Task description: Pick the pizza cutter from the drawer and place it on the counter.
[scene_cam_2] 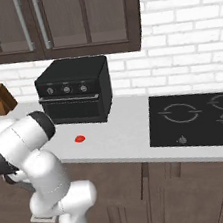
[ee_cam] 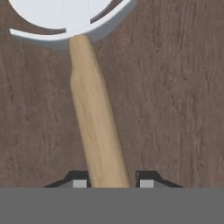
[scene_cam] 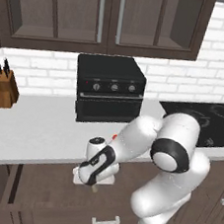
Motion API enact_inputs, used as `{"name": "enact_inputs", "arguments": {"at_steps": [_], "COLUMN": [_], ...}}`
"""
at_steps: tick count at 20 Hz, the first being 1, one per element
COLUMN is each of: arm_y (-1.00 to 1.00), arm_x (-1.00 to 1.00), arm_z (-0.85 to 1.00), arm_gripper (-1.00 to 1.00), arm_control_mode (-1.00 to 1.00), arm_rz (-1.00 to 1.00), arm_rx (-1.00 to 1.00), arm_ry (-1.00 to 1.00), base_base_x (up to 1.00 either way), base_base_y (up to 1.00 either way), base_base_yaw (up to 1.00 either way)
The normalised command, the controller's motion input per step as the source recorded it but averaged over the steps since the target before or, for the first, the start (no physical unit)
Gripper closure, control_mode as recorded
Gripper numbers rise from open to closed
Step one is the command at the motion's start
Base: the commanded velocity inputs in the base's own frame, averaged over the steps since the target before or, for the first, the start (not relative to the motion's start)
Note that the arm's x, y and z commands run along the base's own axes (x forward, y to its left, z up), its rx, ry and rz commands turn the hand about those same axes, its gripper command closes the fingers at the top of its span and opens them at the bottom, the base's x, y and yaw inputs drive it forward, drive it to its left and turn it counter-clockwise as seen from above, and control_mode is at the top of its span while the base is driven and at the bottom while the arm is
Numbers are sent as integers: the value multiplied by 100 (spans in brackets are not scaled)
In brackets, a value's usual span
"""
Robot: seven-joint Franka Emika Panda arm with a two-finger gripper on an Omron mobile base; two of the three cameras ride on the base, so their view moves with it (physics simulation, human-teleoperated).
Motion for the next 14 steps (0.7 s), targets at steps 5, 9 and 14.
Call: {"name": "enact_inputs", "arguments": {"at_steps": [5,9,14], "arm_y": [0,0,0], "arm_x": [-45,-47,-3], "arm_z": [100,100,98], "arm_gripper": [100,100,100], "arm_control_mode": [-100,-100,-100], "arm_rz": [0,5,1], "arm_rx": [0,-2,0], "arm_ry": [4,10,2], "base_base_x": [0,0,0], "base_base_y": [0,0,0], "base_base_yaw": [0,0,0]}}
